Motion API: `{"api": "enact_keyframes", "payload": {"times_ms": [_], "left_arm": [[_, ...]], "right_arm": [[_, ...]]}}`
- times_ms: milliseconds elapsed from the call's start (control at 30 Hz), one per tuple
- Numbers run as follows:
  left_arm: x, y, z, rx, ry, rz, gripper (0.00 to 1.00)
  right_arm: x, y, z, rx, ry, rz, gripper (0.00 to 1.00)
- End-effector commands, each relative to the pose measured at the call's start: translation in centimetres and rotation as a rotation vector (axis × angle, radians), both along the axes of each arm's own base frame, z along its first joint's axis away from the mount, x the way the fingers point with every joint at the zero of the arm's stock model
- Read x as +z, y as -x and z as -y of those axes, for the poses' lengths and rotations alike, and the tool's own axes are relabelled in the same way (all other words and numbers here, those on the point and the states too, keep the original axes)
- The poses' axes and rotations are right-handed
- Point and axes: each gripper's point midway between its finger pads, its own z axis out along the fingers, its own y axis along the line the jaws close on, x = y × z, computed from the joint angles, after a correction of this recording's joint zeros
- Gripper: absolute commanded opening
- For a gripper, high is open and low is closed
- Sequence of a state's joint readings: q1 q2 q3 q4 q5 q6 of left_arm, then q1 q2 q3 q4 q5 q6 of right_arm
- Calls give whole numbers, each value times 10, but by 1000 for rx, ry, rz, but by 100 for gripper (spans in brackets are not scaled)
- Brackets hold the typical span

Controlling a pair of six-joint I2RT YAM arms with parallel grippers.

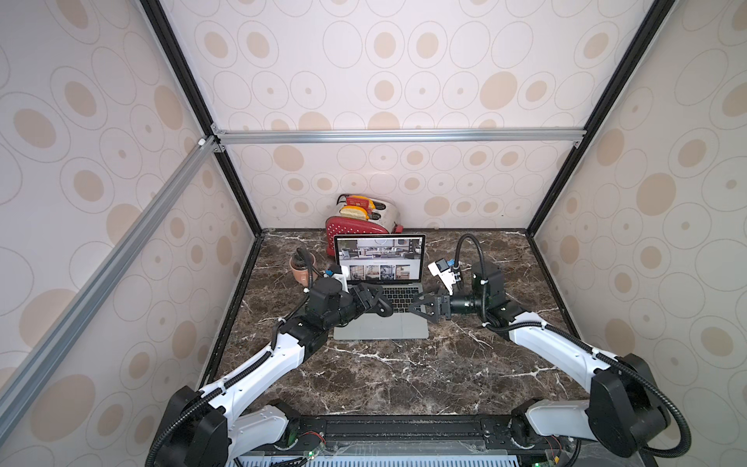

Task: Insert the wireless mouse receiver into the laptop
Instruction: Pick up the mouse from the center of the board, then remove the lid from the mouse.

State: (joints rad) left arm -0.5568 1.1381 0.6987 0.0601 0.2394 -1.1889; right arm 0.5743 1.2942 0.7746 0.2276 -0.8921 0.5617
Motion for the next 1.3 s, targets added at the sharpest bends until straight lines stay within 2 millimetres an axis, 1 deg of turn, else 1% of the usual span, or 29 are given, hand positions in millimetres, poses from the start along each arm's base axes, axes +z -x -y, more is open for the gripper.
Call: {"api": "enact_keyframes", "payload": {"times_ms": [0, 133, 267, 367, 500, 600, 700, 733, 800, 900, 933, 1067, 1133, 1267], "left_arm": [[-20, -1, -29, 281, -32, -213, 0], [-35, 7, -36, 383, -24, -366, 0], [-48, 15, -43, 476, 23, -438, 0], [-55, 18, -46, 527, 59, -443, 0], [-62, 21, -51, 566, 91, -424, 0], [-69, 25, -60, 598, 90, -405, 0], [-66, 28, -72, 643, 97, -363, 0], [-65, 29, -73, 654, 107, -367, 0], [-71, 38, -77, 689, 109, -434, 0], [-76, 44, -77, 717, 94, -506, 0], [-73, 44, -76, 725, 95, -519, 0], [-72, 45, -73, 756, 94, -578, 0], [-70, 44, -70, 759, 95, -592, 0], [-60, 36, -68, 763, 88, -577, 0]], "right_arm": [[-4, -13, -8, -157, 45, 174, 98], [-20, -15, -22, -218, 81, 183, 97], [-30, -13, -35, -251, 36, 129, 97], [-40, -10, -47, -266, 26, 93, 97], [-60, -10, -60, -272, 30, 36, 97], [-71, -6, -72, -239, -1, -17, 96], [-81, 0, -85, -198, -16, -55, 95], [-84, 0, -87, -192, -16, -65, 95], [-89, -1, -89, -187, -16, -76, 95], [-90, 0, -93, -175, -29, -86, 95], [-89, 0, -95, -171, -36, -88, 95], [-88, 3, -101, -161, -46, -87, 95], [-88, 6, -106, -151, -47, -88, 95], [-91, 10, -111, -135, -57, -108, 95]]}}
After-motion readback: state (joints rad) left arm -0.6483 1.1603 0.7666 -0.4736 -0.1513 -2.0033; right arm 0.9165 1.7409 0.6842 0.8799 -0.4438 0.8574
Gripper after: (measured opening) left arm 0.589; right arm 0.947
